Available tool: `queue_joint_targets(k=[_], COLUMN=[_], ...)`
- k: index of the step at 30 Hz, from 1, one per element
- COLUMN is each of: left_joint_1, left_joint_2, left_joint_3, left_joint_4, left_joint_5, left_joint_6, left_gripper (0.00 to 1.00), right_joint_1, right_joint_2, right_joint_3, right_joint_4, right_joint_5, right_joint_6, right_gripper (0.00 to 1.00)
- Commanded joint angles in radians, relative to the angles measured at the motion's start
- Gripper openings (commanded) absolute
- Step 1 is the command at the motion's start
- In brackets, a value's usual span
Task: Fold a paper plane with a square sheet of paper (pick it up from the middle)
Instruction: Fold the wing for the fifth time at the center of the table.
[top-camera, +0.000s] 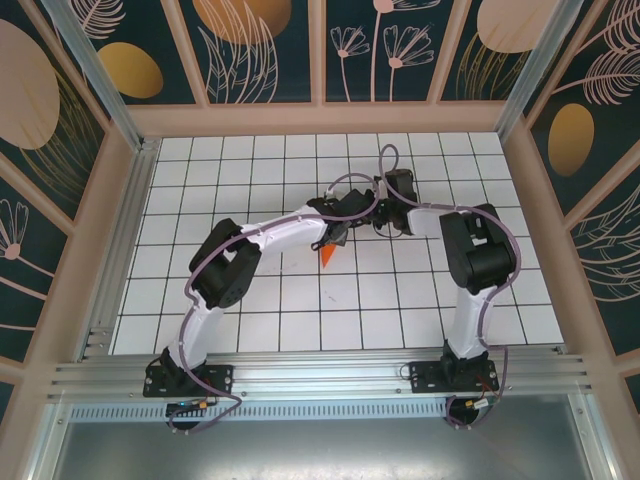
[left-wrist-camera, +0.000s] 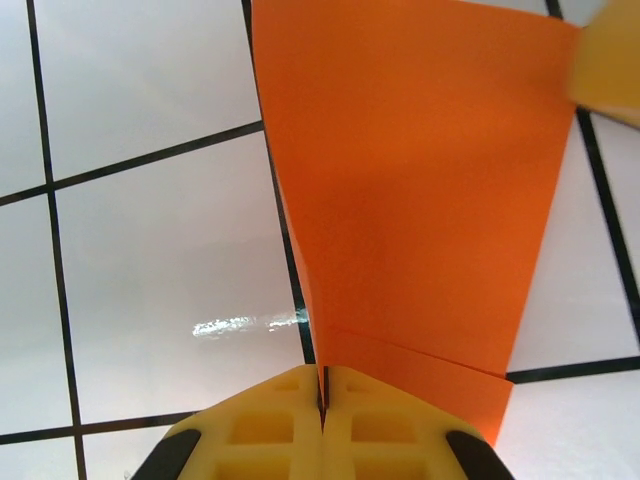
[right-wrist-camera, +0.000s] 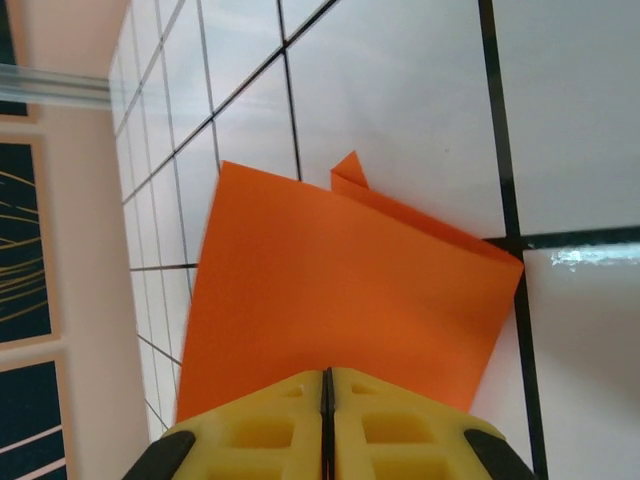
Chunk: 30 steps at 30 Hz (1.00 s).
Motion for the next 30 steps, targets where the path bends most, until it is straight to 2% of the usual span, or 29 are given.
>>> queue_joint_targets(k=[1,10,14,17,19,27,30], left_joint_1=[0.003,0.003,0.003,0.003,0.003,0.003,0.003], left_joint_2=[-0.038,-0.001,0.015,0.018,0.017,0.013,-0.004], left_joint_3=[-0.016,0.027,0.056,0.058,0.046,0.001,-0.033], left_joint_4=[0.035,0.015,0.019,0.052,0.078,0.115,0.124], left_joint_5=[0.032,0.018,0.045,0.105,0.136,0.159,0.158], left_joint_6=[0.019,-0.005,-0.032,-0.067,-0.082,-0.096,-0.096], left_gripper=[0.0,0.0,0.0,0.13,0.18,0.22,0.28], right_joint_1=[-0.005,-0.006,-0.006,-0.007,-0.006,-0.007,-0.007], right_joint_2=[0.051,0.124,0.142,0.147,0.148,0.16,0.164], right_joint_3=[0.071,0.099,0.103,0.098,0.091,0.088,0.092], right_joint_4=[-0.119,-0.193,-0.185,-0.175,-0.168,-0.164,-0.169], right_joint_5=[-0.051,-0.024,-0.027,-0.028,-0.028,-0.032,-0.031], right_joint_6=[-0.042,-0.039,-0.022,-0.009,0.0,0.014,0.015], right_gripper=[0.09,0.08,0.08,0.08,0.07,0.07,0.07])
